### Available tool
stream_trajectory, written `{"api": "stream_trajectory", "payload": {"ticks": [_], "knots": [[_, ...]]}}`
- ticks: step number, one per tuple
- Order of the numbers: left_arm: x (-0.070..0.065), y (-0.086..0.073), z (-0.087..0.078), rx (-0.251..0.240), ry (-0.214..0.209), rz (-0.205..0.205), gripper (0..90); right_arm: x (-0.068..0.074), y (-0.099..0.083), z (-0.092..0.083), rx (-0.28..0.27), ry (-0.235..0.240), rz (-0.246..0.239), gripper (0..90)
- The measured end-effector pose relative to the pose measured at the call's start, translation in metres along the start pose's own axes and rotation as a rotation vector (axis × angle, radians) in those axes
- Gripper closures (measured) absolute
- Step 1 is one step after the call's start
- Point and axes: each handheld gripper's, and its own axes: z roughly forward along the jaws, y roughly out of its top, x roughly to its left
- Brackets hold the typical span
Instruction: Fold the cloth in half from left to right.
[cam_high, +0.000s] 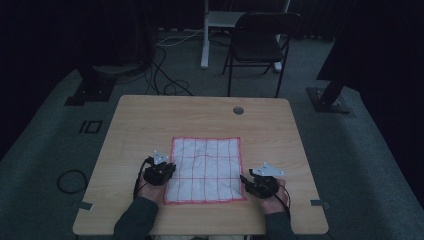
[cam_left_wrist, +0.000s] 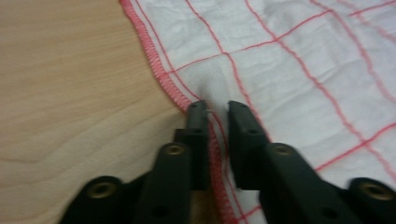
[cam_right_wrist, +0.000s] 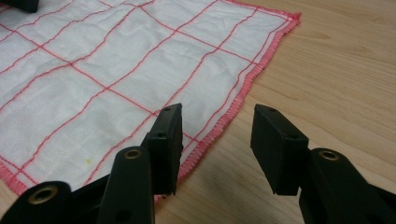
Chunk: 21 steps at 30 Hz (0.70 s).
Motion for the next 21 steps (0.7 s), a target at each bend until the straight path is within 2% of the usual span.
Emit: {"api": "stream_trajectory", "payload": {"ticks": [1, 2, 6, 8, 14, 15, 21], "knots": [[0.0, 0.0, 0.0, 0.0, 0.0, 0.0, 85.4, 0.0, 0.0, 0.0, 0.0, 0.0, 0.0, 53.6], [0.004, 0.0, -0.001, 0.001, -0.023, -0.03, 86.1, 0.0, 0.0, 0.0, -0.001, 0.003, -0.001, 53.6], [0.006, -0.001, -0.002, 0.005, -0.027, -0.036, 86.7, 0.0, 0.0, 0.0, -0.001, 0.003, 0.0, 53.6], [0.012, -0.004, -0.007, 0.01, -0.017, -0.04, 86.7, -0.001, 0.0, 0.0, -0.002, 0.004, 0.003, 53.6], [0.023, -0.01, -0.016, 0.0, -0.02, -0.058, 86.3, 0.001, 0.0, 0.003, 0.007, 0.01, -0.001, 53.5], [0.025, -0.009, -0.019, -0.012, -0.025, -0.068, 86.3, 0.002, 0.001, 0.003, 0.007, 0.012, -0.002, 53.4], [0.023, 0.0, -0.029, -0.058, -0.058, -0.07, 86.4, 0.003, 0.001, 0.004, 0.01, 0.017, -0.004, 53.4]]}}
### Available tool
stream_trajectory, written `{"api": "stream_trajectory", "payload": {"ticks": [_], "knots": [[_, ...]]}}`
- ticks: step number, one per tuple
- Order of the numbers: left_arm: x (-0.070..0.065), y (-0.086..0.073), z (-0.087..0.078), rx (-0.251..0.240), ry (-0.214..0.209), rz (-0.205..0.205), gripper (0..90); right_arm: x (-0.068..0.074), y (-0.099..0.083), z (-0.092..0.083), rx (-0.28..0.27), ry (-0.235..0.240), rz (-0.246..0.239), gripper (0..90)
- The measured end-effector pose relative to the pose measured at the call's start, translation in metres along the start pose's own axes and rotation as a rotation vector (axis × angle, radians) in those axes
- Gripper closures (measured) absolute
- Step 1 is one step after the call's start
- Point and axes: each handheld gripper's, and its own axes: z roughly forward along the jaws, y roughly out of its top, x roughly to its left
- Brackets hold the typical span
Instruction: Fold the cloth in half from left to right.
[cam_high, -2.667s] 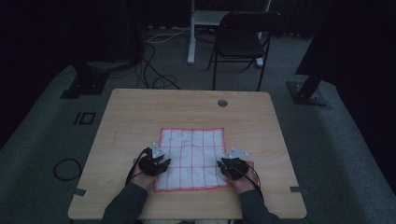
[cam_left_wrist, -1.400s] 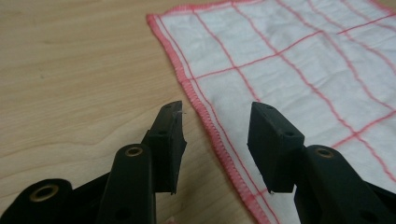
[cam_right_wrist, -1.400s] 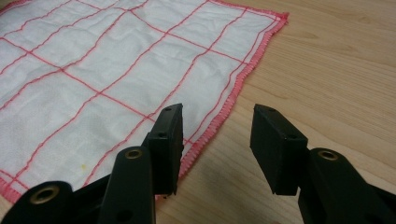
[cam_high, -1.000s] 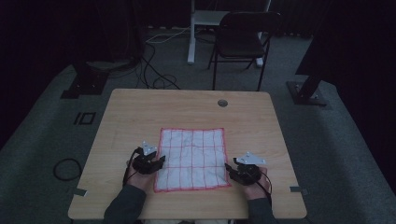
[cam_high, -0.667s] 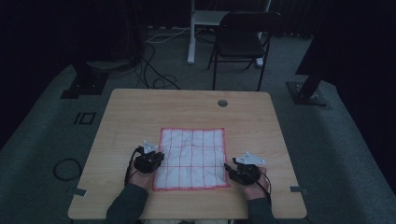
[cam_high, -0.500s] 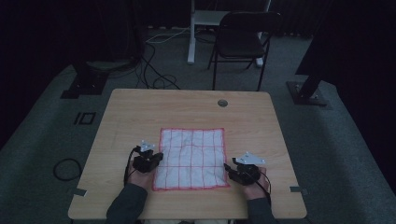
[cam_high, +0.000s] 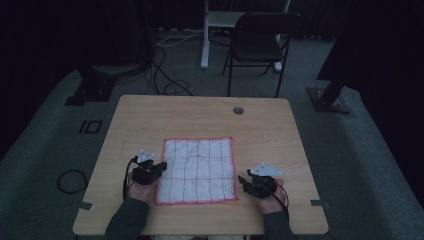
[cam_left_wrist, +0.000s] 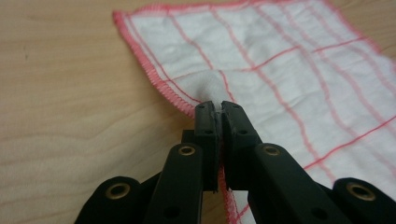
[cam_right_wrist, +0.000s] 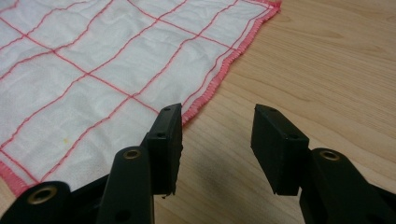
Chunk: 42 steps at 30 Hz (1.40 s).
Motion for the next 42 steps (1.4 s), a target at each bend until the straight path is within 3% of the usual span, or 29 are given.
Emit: {"api": "stream_trajectory", "payload": {"ticks": [14, 29, 37, 42], "knots": [[-0.017, 0.02, -0.006, -0.043, -0.07, 0.03, 86.4, 0.001, 0.0, 0.001, 0.005, 0.006, -0.004, 53.2], [-0.054, 0.044, -0.005, -0.068, -0.133, 0.129, 86.0, 0.002, 0.0, 0.002, 0.006, 0.011, -0.013, 53.0], [-0.068, 0.051, -0.003, -0.074, -0.141, 0.167, 85.6, 0.002, 0.0, 0.003, 0.008, 0.014, -0.016, 53.0], [-0.065, 0.05, -0.004, -0.076, -0.121, 0.163, 85.5, 0.005, 0.0, 0.004, 0.013, 0.023, -0.018, 52.9]]}}
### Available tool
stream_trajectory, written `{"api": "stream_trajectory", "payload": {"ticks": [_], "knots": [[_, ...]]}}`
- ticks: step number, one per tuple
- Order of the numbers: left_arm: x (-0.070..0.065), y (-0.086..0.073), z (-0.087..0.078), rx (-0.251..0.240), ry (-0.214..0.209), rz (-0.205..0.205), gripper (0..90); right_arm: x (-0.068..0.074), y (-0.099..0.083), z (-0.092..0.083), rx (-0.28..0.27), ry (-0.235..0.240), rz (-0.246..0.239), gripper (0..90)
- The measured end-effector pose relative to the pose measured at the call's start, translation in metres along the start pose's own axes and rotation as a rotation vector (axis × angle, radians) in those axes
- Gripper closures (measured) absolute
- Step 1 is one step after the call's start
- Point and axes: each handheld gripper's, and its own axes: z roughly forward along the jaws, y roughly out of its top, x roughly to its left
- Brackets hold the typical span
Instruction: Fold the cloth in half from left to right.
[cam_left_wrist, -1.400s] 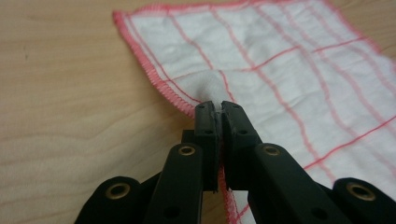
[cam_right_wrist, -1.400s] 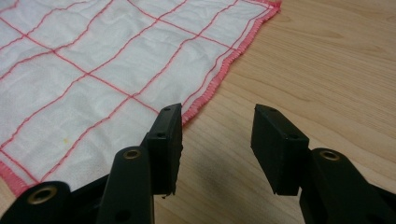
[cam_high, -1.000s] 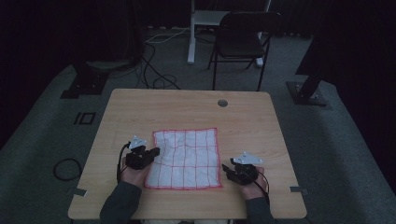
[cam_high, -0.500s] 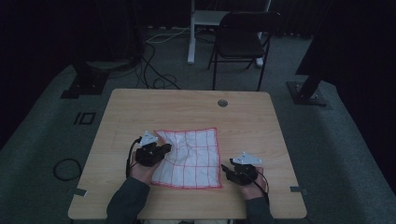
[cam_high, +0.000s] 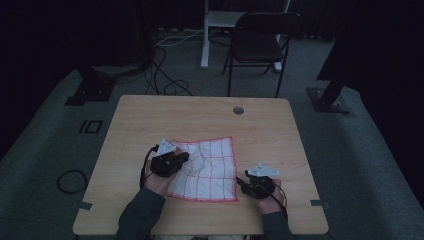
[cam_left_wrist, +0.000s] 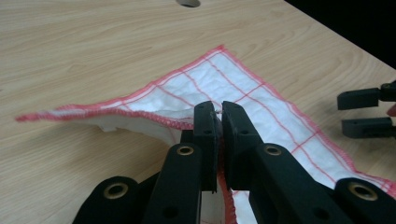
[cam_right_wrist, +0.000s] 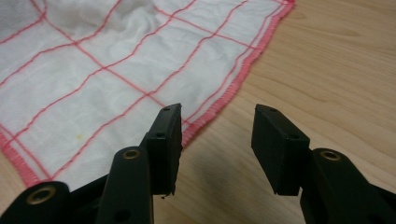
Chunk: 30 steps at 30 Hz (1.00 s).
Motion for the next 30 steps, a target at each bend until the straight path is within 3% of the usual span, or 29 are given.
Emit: {"api": "stream_trajectory", "payload": {"ticks": [6, 9, 15, 30], "knots": [[0.007, -0.003, -0.003, 0.001, 0.017, -0.018, 85.6, 0.011, 0.0, 0.005, 0.016, 0.02, -0.025, 52.7], [0.009, -0.004, -0.004, -0.002, 0.023, -0.025, 85.6, 0.023, 0.0, 0.012, 0.04, 0.035, -0.061, 52.2], [0.013, -0.007, -0.006, -0.001, 0.032, -0.032, 85.6, 0.033, -0.003, 0.013, 0.073, 0.022, -0.114, 54.6], [0.028, -0.023, -0.013, 0.029, 0.085, -0.066, 85.6, 0.027, -0.01, -0.003, 0.125, 0.017, -0.076, 56.7]]}}
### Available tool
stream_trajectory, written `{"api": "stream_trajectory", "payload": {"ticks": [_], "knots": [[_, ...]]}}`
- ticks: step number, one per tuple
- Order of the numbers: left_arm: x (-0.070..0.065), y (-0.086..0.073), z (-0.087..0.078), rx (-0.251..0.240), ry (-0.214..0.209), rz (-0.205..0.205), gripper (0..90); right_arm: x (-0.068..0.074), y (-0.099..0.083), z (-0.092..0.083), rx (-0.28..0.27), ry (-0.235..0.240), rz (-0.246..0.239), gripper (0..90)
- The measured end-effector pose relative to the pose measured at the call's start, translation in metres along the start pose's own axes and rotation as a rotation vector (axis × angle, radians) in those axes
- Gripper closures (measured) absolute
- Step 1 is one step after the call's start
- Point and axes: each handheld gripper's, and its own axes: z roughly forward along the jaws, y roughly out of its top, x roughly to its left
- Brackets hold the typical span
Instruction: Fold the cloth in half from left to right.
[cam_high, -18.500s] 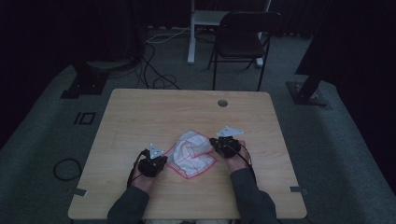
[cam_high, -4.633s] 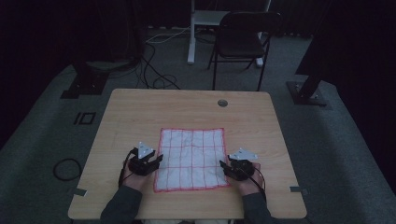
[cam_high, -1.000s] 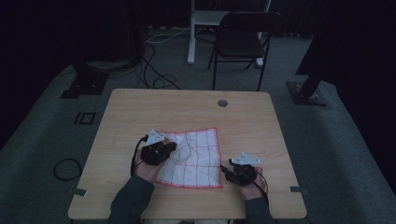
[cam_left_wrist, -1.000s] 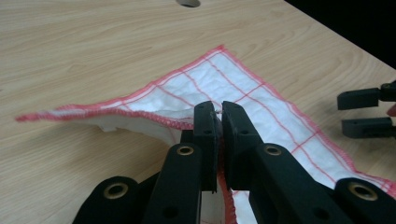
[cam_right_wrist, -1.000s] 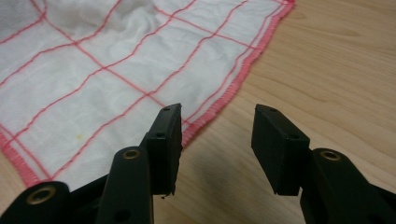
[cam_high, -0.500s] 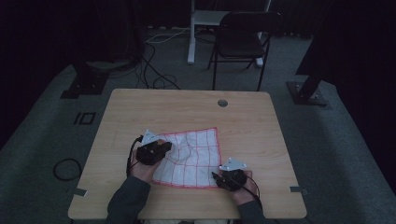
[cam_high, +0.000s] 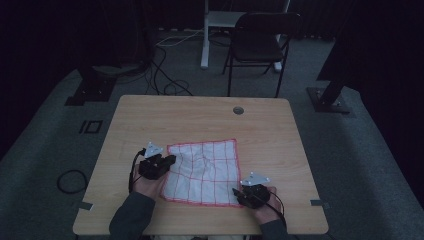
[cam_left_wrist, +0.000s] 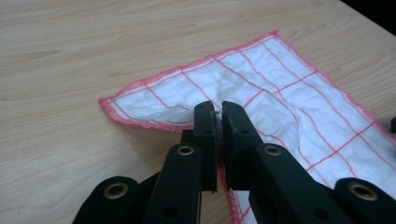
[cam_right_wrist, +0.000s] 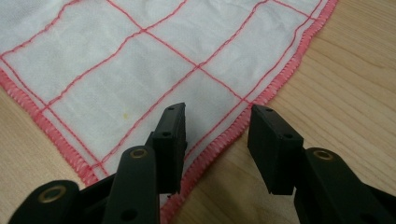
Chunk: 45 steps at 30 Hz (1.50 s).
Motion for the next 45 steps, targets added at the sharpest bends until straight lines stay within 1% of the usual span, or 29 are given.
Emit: {"api": "stream_trajectory", "payload": {"ticks": [3, 6, 8, 13, 14, 15, 16, 17, 18, 21, 22, 23, 24, 25, 26, 27, 28, 29, 30, 31, 32, 33, 34, 35, 36, 37, 39, 42, 45], "knots": [[0.002, -0.002, 0.001, 0.008, 0.006, -0.006, 85.6, 0.0, 0.0, 0.0, 0.004, 0.001, -0.002, 56.4], [0.007, -0.006, 0.002, 0.024, 0.015, -0.028, 85.7, -0.001, 0.001, 0.0, 0.012, 0.0, -0.001, 56.5], [0.008, -0.006, 0.0, 0.015, 0.007, -0.036, 85.7, -0.001, 0.001, 0.0, 0.014, 0.0, -0.005, 56.5], [0.004, -0.002, -0.004, 0.004, 0.003, -0.018, 85.7, -0.001, 0.002, 0.0, 0.014, 0.002, 0.003, 55.1], [0.003, -0.001, -0.003, 0.009, 0.005, -0.011, 85.6, 0.0, 0.004, 0.001, -0.005, 0.007, 0.001, 54.4], [0.003, -0.001, -0.003, 0.009, 0.005, -0.011, 85.7, 0.0, 0.004, 0.001, -0.005, 0.007, 0.001, 54.4], [0.003, -0.002, -0.002, 0.009, 0.005, -0.016, 85.6, 0.002, 0.011, 0.001, -0.038, 0.014, -0.006, 54.5], [0.003, -0.002, -0.002, 0.009, 0.005, -0.016, 85.7, 0.002, 0.011, 0.001, -0.038, 0.014, -0.006, 54.5], [0.003, -0.003, -0.001, 0.013, 0.003, -0.014, 85.6, 0.006, 0.019, 0.002, -0.072, 0.02, -0.021, 56.5], [0.003, -0.003, 0.0, 0.012, 0.003, -0.015, 85.5, 0.007, 0.023, 0.004, -0.08, 0.027, -0.029, 57.7], [0.003, -0.003, 0.0, 0.009, 0.0, -0.015, 85.5, 0.01, 0.028, 0.007, -0.089, 0.034, -0.036, 59.3], [0.003, -0.003, -0.001, 0.005, -0.001, -0.015, 85.2, 0.015, 0.039, 0.016, -0.101, 0.047, -0.049, 64.3], [0.003, -0.003, -0.001, 0.005, -0.001, -0.015, 85.1, 0.015, 0.039, 0.016, -0.101, 0.047, -0.049, 64.3], [0.002, -0.002, -0.002, 0.002, -0.002, -0.012, 85.1, 0.018, 0.046, 0.022, -0.112, 0.056, -0.049, 68.3], [0.002, -0.002, -0.002, 0.002, -0.002, -0.012, 85.1, 0.018, 0.046, 0.022, -0.112, 0.056, -0.049, 68.3], [0.001, -0.002, -0.002, 0.002, -0.002, -0.004, 85.1, 0.019, 0.053, 0.029, -0.125, 0.066, -0.041, 71.7], [0.001, -0.002, -0.002, 0.002, -0.002, -0.004, 85.1, 0.019, 0.053, 0.029, -0.125, 0.066, -0.041, 71.7], [0.001, -0.001, -0.003, -0.003, -0.004, -0.006, 85.1, 0.02, 0.062, 0.036, -0.138, 0.073, -0.034, 74.3], [0.001, -0.001, -0.003, -0.003, -0.004, -0.006, 85.1, 0.021, 0.066, 0.04, -0.142, 0.072, -0.037, 75.1], [0.0, -0.001, -0.003, -0.005, -0.005, -0.005, 85.1, 0.022, 0.07, 0.044, -0.139, 0.077, -0.035, 75.6], [0.0, -0.001, -0.003, -0.005, -0.005, -0.005, 85.1, 0.022, 0.07, 0.044, -0.139, 0.077, -0.035, 75.6], [-0.001, -0.001, -0.003, -0.007, -0.007, -0.004, 85.1, 0.024, 0.077, 0.053, -0.129, 0.078, -0.045, 76.6], [-0.001, -0.001, -0.003, -0.007, -0.007, -0.004, 85.1, 0.024, 0.077, 0.053, -0.129, 0.078, -0.045, 76.6], [-0.001, 0.0, -0.003, -0.008, -0.009, -0.004, 85.1, 0.025, 0.084, 0.062, -0.123, 0.082, -0.048, 77.1], [-0.001, 0.0, -0.003, -0.009, -0.009, -0.004, 85.1, 0.025, 0.084, 0.062, -0.123, 0.082, -0.048, 77.1], [-0.002, 0.0, -0.003, -0.012, -0.014, -0.004, 85.1, 0.027, 0.089, 0.071, -0.109, 0.082, -0.053, 77.5], [-0.002, 0.001, -0.004, -0.011, -0.018, -0.001, 85.1, 0.028, 0.092, 0.079, -0.1, 0.089, -0.051, 78.3], [-0.005, 0.002, -0.004, -0.019, -0.027, 0.004, 85.1, 0.03, 0.094, 0.092, -0.06, 0.092, -0.053, 79.5], [-0.009, 0.004, -0.004, -0.026, -0.041, 0.013, 85.1, 0.031, 0.096, 0.096, -0.058, 0.094, -0.05, 79.6]]}}
